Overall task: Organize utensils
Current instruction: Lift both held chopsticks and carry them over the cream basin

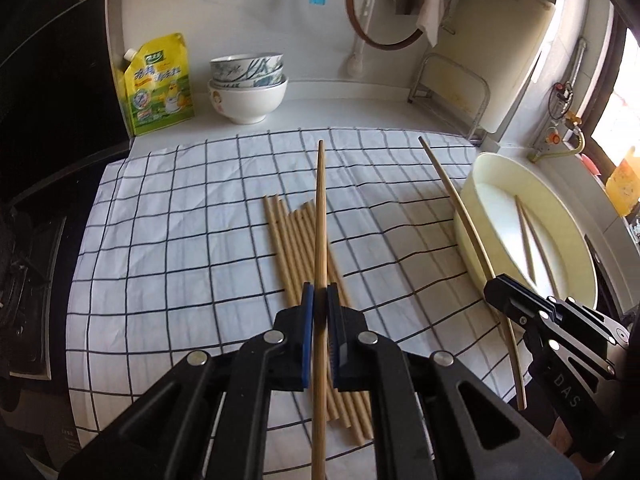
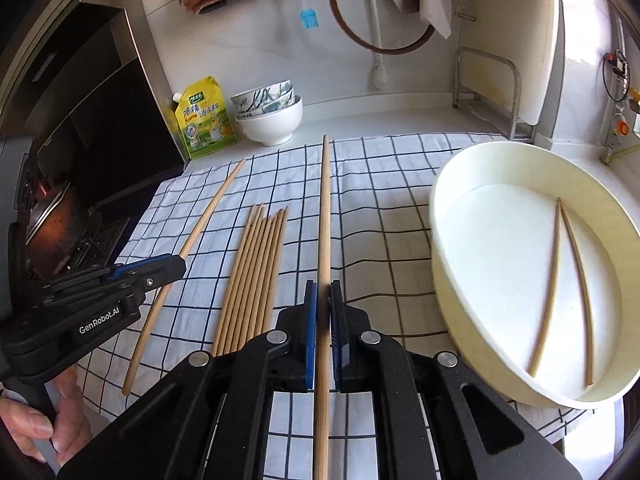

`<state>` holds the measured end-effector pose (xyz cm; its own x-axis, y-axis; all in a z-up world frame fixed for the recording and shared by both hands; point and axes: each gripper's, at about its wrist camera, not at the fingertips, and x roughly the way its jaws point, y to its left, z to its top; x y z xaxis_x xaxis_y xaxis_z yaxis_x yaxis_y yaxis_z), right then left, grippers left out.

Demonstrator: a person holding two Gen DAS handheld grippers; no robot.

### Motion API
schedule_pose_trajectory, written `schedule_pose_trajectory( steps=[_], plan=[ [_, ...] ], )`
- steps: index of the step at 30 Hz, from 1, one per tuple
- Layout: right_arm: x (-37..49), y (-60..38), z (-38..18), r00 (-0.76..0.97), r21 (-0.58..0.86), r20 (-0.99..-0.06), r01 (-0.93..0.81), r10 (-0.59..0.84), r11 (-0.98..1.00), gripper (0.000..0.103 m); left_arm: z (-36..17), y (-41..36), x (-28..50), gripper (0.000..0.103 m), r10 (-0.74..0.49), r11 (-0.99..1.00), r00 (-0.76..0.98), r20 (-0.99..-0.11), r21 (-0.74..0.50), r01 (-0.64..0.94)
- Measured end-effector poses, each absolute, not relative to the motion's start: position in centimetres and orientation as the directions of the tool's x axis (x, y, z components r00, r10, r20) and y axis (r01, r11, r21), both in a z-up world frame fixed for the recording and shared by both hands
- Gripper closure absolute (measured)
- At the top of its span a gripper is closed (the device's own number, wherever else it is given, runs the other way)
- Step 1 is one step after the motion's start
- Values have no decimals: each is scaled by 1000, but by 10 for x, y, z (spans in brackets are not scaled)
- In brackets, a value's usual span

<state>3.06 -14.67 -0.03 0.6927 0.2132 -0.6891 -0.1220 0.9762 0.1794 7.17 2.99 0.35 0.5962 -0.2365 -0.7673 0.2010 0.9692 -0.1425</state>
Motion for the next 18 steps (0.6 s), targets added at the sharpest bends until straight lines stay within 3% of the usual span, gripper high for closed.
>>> schedule_pose_trajectory(
  steps=[9,18],
  plan=[
    [24,-234,21,738,166,-671,57,70,985,97,45,-59,85,96,-396,905,594,-701,-190,380],
    [42,-307,11,716,170,-698,192,-19,967,97,42,-157,112,96,-475,834,515,-713,-179,521]
  ],
)
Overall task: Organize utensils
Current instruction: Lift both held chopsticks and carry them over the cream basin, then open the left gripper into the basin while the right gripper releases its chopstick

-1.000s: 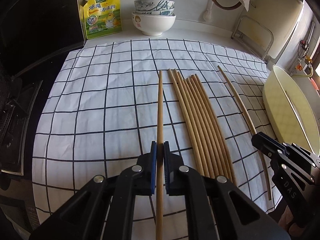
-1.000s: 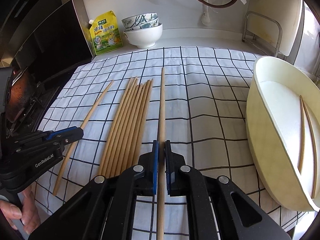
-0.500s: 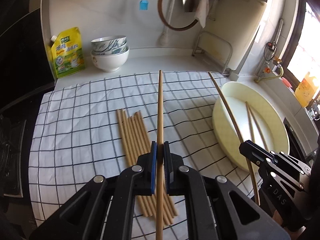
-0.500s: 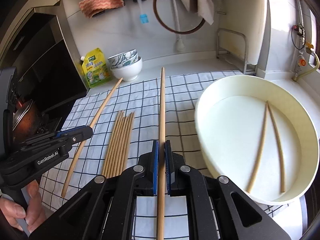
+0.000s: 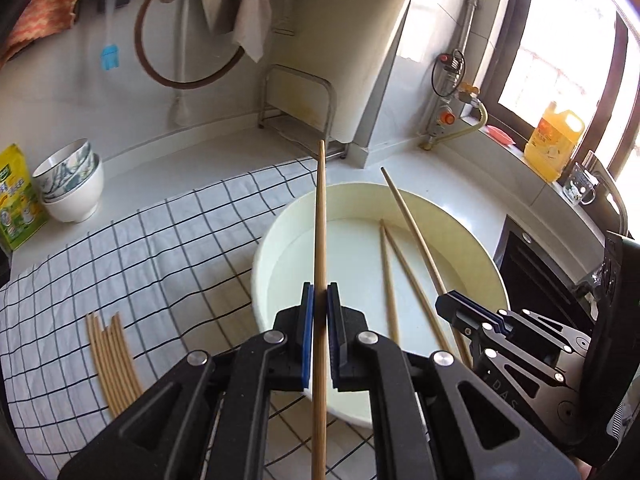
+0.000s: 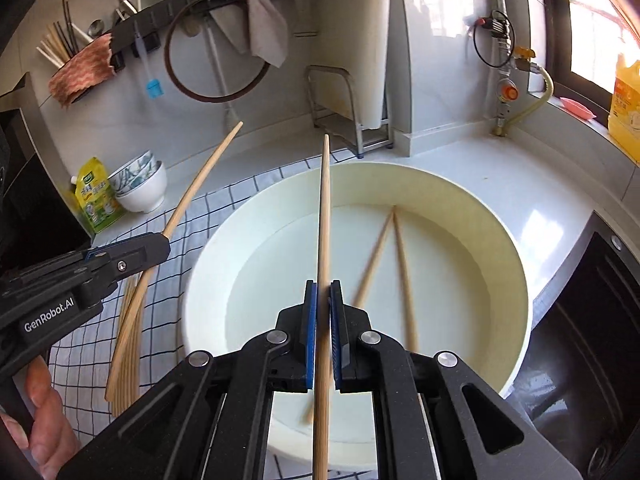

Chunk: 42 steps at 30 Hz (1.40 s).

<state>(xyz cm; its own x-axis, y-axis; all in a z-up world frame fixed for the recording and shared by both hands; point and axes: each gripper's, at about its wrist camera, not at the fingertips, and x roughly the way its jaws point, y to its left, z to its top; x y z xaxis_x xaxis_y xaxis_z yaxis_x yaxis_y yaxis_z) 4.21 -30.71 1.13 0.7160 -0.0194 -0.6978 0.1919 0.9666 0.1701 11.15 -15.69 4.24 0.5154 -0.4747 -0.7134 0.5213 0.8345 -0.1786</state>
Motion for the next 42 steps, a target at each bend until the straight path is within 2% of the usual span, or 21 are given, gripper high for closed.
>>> schedule_pose_trajectory(
  steps=[10,22,25,27,28,32,42],
  plan=[
    [72,-347,-23,651,193,-759,262,-25,946,97,14,-219,145,96,-448,809,452,-771,-135,572],
    [78,-359,-40,619,213,-785,295,-16,931,96,-23,-237,162,95,-388,818,391,-835,-116,563],
    [75,-361,-39,627,222,-779,302,-18,927,91,-21,-233,162,80,-376,828,413,-830,-100,552],
    [72,-361,-38,631,223,-776,303,-19,926,91,-18,-228,161,55,-370,837,433,-822,-92,539],
    [71,-360,-38,632,226,-775,302,-17,926,90,-16,-225,160,50,-372,841,442,-816,-94,533],
    [66,-357,-38,634,225,-773,299,-17,927,85,-13,-216,158,48,-369,851,451,-813,-100,516],
    [47,-349,-25,657,230,-753,298,-25,926,85,-2,-204,139,48,-360,856,474,-803,-83,510]
  ],
)
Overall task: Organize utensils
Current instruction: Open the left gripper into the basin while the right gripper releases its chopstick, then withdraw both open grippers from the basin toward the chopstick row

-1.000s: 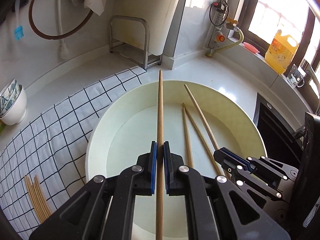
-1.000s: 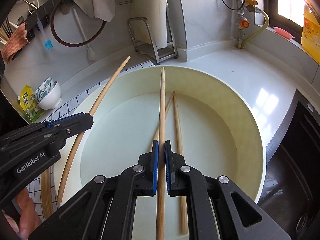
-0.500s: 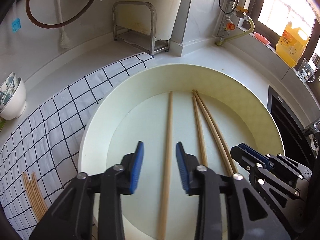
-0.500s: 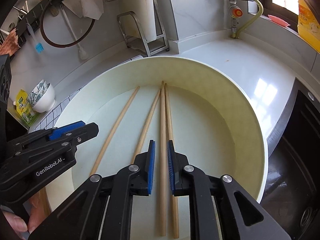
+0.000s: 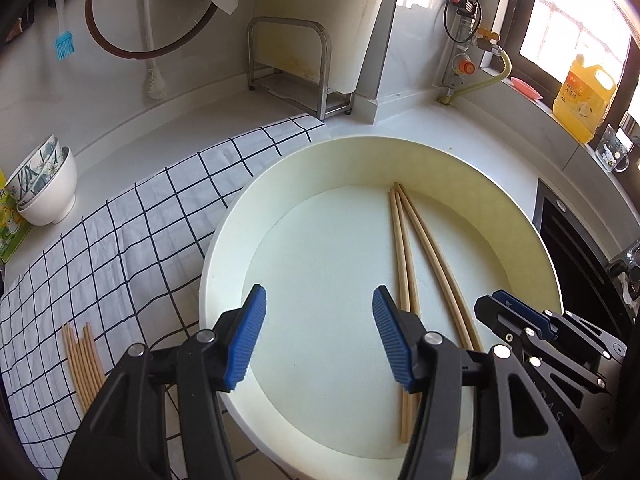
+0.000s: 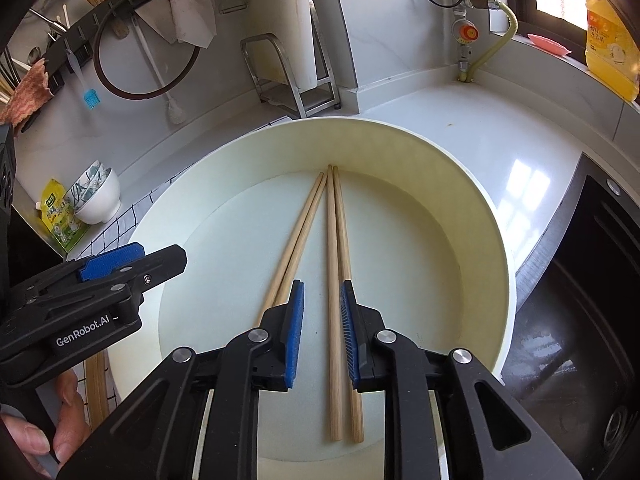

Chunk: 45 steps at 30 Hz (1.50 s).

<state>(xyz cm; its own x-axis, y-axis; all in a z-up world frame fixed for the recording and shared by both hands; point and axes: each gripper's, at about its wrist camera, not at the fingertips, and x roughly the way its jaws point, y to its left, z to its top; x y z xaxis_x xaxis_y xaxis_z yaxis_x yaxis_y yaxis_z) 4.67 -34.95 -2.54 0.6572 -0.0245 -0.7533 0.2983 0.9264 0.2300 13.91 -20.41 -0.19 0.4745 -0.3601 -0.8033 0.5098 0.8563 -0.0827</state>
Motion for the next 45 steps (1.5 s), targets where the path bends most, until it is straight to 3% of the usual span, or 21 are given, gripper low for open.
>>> schedule_pose_trajectory(
  steps=[15,45],
  plan=[
    [5,-328,-4,705,253,-709,285,-24,924,76,14,-161,101,43,-350,875,513,-784,-78,477],
    [-22,-226,9,741,252,-664,96,100,963,74,15,-29,59,42,-236,950,587,-774,-56,308]
  ],
)
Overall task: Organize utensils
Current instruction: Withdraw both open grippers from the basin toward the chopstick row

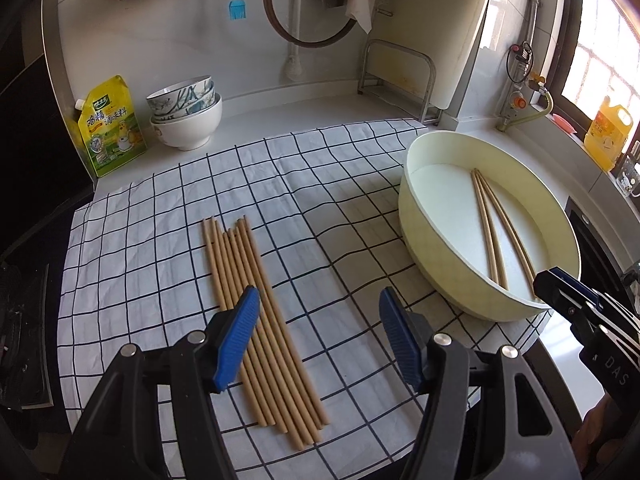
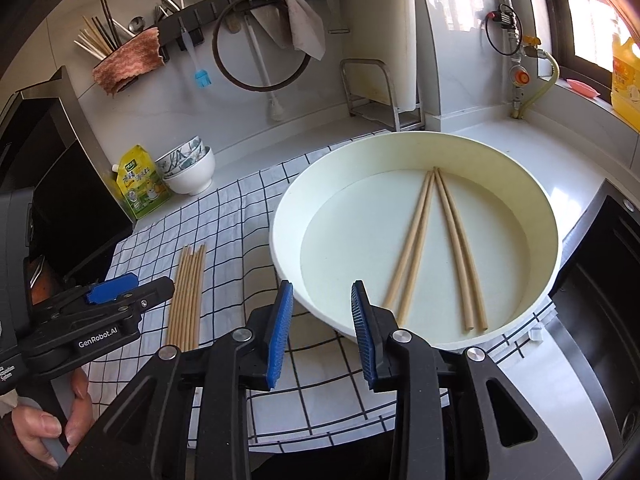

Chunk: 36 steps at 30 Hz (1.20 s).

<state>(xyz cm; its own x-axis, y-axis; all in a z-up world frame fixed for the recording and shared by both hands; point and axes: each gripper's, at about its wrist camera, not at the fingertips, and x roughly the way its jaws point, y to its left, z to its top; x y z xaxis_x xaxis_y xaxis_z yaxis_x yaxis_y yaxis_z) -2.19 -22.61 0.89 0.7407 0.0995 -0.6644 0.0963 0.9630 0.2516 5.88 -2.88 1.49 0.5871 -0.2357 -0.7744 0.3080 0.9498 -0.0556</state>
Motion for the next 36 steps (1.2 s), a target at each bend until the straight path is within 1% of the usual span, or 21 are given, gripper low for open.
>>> schedule_pose_trajectory(
  steps=[4,8,21,24,29,36],
  plan=[
    [-21,-210,10,737,250,-665,63,124,966,73,13,-14,57,42,-229,956,588,-776,-67,284],
    [-18,-195,11,734,246,-663,33,144,969,70,9,3,55,42,-209,964,594,-777,-64,257],
    [4,-148,4,693,218,-693,-60,198,974,69,-14,54,60,40,-167,983,587,-792,-89,160],
    [8,-138,0,682,212,-700,-83,211,974,67,-21,62,63,39,-162,985,578,-800,-99,139],
    [18,-122,-10,652,206,-720,-125,237,970,66,-32,73,66,39,-139,990,567,-812,-101,99],
    [33,-107,-32,603,205,-754,-162,261,965,65,-41,84,70,36,-116,993,558,-822,-93,70]
  ],
)
